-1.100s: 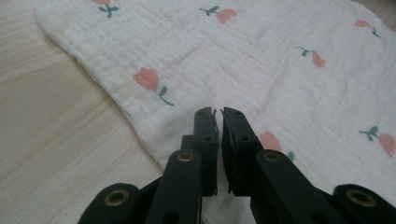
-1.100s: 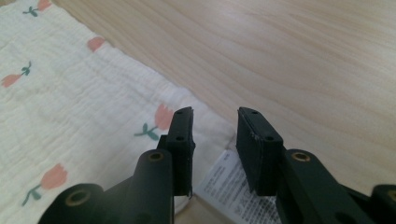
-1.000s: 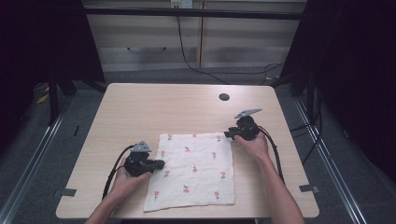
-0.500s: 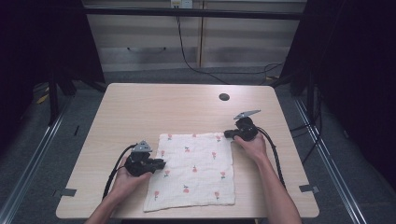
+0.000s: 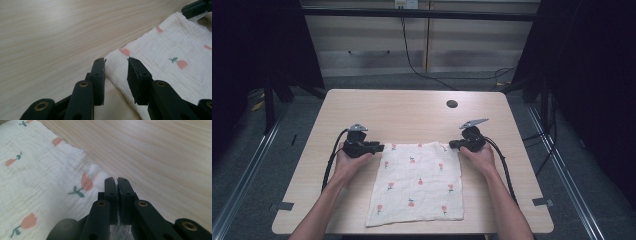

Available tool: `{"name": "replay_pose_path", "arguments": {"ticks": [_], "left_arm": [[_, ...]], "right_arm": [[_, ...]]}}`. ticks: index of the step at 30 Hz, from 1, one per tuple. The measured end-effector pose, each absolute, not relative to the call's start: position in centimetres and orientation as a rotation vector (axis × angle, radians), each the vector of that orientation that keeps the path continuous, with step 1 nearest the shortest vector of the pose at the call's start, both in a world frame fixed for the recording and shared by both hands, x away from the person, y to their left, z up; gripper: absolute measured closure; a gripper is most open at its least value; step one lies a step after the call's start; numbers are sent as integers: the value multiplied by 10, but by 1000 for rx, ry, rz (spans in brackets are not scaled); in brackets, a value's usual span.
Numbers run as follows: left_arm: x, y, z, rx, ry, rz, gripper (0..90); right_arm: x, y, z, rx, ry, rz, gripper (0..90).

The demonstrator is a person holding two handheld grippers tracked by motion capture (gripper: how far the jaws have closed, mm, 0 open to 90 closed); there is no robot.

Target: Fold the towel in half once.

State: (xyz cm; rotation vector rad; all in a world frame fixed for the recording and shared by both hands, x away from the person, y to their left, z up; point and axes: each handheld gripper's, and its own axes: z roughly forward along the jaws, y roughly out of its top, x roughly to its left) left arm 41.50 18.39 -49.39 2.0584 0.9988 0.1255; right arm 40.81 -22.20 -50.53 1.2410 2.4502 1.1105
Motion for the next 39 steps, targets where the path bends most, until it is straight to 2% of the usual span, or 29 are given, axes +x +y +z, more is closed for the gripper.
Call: {"name": "replay_pose_path", "arguments": {"ticks": [4,11,17,20,29,39], "left_arm": [[423,175,-502,2096,1006,185,654],[428,169,-506,2100,990,191,674],[425,168,-507,2118,943,183,831],[423,168,-506,2132,935,181,861],[423,179,-502,2022,980,90,866],[419,186,-476,1978,935,134,867]], "right_arm": [[408,-224,-504,1244,2443,1090,871],[406,-229,-504,1269,2425,1098,871],[405,-233,-499,1273,2404,1106,870],[404,-234,-497,1272,2400,1112,870],[403,-238,-486,1264,2368,1164,871],[400,-240,-469,1228,2348,1217,870]]}}
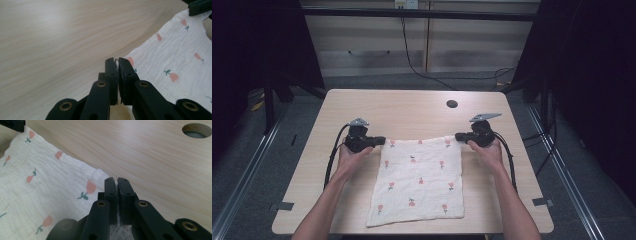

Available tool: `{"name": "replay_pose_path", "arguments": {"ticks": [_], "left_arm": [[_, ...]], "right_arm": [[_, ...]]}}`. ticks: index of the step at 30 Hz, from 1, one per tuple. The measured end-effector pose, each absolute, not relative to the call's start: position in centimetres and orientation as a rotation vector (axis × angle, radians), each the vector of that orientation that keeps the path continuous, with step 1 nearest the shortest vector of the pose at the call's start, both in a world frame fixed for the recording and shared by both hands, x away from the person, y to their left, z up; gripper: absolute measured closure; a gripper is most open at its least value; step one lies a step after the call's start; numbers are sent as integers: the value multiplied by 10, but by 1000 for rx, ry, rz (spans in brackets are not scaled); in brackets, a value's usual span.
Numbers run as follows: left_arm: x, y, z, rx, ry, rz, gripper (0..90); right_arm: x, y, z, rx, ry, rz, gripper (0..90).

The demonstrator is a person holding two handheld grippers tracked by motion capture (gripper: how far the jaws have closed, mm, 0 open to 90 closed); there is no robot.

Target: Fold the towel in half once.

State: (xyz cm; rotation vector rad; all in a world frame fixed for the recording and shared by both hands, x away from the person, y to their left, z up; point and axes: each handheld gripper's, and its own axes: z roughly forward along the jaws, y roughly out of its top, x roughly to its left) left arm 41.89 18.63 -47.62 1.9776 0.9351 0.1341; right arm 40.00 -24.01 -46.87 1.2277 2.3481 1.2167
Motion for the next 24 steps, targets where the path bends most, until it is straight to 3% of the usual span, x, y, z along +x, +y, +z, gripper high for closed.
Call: {"name": "replay_pose_path", "arguments": {"ticks": [24], "left_arm": [[420,195,-413,1857,872,182,867]], "right_arm": [[404,-244,-408,1125,2261,1326,870]]}}
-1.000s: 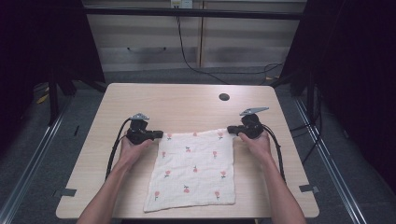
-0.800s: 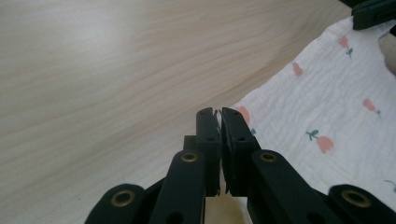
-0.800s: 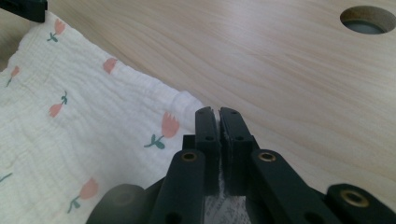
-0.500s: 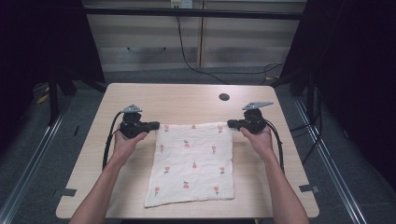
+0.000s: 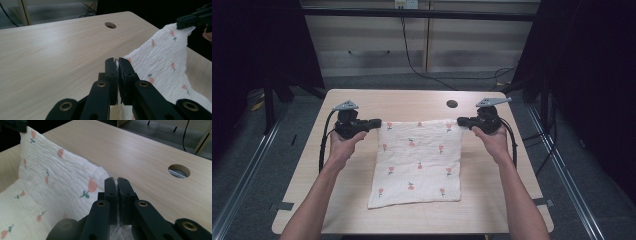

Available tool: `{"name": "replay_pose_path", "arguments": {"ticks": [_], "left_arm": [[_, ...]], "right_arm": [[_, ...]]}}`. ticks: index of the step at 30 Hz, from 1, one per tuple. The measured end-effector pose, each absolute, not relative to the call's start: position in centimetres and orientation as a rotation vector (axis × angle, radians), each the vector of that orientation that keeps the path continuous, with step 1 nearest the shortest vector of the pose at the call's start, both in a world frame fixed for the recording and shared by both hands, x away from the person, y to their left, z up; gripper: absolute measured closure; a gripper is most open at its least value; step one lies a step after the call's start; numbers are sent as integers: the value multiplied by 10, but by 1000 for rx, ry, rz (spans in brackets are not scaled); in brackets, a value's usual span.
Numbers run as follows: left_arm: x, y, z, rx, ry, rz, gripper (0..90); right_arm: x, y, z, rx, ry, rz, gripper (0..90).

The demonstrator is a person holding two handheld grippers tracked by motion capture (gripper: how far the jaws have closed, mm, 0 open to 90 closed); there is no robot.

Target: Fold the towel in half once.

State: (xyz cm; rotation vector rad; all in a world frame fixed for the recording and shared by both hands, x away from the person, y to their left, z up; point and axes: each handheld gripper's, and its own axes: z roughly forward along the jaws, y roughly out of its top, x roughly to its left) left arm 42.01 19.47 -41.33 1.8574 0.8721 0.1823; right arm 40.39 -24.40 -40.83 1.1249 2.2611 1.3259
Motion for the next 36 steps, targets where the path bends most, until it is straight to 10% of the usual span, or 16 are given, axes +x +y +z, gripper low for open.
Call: {"name": "replay_pose_path", "arguments": {"ticks": [36], "left_arm": [[359,203,-426,1913,764,206,867]], "right_arm": [[355,-242,-433,1028,2311,1368,868]]}}
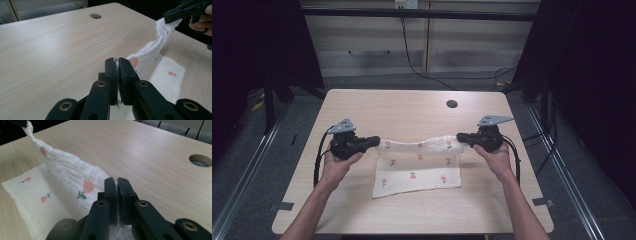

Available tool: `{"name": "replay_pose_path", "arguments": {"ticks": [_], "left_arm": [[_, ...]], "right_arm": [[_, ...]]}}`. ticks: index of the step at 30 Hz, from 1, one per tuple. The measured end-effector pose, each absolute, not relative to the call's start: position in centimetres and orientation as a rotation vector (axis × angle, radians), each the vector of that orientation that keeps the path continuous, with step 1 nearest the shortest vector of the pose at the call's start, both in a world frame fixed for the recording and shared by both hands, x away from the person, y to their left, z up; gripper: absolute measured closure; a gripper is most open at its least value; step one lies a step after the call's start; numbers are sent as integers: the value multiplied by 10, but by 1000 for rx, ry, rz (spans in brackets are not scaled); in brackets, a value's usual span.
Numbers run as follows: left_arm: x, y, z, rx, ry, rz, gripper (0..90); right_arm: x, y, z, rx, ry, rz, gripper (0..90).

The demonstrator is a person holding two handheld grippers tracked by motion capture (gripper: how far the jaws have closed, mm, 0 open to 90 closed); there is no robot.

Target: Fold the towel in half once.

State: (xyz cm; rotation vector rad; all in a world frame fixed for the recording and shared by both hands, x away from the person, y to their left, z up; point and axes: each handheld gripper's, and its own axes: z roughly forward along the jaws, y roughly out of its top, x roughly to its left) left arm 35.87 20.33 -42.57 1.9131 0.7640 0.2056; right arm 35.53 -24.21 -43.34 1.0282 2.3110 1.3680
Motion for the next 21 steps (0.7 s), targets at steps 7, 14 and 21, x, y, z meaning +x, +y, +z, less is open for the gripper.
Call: {"name": "replay_pose_path", "arguments": {"ticks": [7,14,21], "left_arm": [[347,207,-442,1914,784,171,866],[331,211,-452,1923,789,150,866],[320,210,-467,1985,785,131,864]], "right_arm": [[336,-246,-445,1036,2320,1398,864],[316,-246,-456,1028,2349,1421,859],[302,-245,-472,1049,2387,1404,850]]}}
